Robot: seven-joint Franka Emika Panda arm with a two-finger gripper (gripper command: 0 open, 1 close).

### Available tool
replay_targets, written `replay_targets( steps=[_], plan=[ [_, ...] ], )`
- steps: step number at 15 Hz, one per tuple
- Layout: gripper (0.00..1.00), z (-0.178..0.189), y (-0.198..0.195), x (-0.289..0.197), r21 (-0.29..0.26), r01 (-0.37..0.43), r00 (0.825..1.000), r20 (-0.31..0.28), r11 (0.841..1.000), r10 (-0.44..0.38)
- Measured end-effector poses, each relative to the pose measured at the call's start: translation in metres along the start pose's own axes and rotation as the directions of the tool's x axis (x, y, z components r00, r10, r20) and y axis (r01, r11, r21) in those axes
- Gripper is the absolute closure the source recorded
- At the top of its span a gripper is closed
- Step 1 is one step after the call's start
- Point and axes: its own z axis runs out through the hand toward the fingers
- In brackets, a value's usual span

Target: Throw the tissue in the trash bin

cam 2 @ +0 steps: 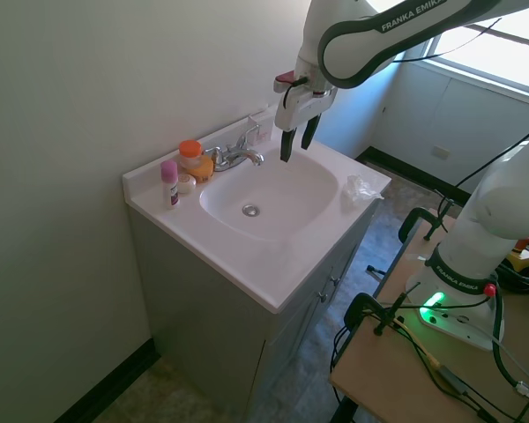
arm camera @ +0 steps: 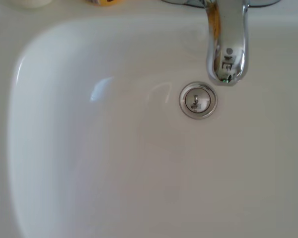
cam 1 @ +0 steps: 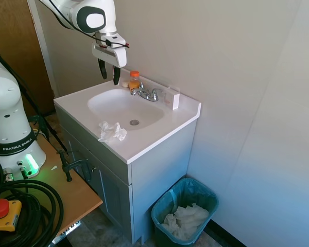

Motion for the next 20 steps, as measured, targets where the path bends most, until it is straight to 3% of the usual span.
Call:
replay_targets(
  steps=[2, 5, 8, 11, 15, 20],
  plan=[
    [0.00, 0.000, 0.000, 0.000, -0.001, -0.017, 1.000, -0.002, 1.000, 0.017],
    [0.00, -0.004, 0.013, 0.019, 0.005, -0.112, 0.993, -0.027, 0.994, 0.112],
    [0.00, -0.006, 0.054, 0.058, -0.006, -0.213, 0.974, -0.079, 0.977, 0.212],
    [0.00, 0.009, 0.104, 0.075, -0.069, -0.286, 0.953, -0.122, 0.956, 0.276],
    [0.00, 0.047, 0.156, 0.056, -0.161, -0.308, 0.951, -0.088, 0.938, 0.297],
    [0.00, 0.066, 0.180, 0.057, -0.209, -0.290, 0.957, -0.035, 0.934, 0.289]
  ],
)
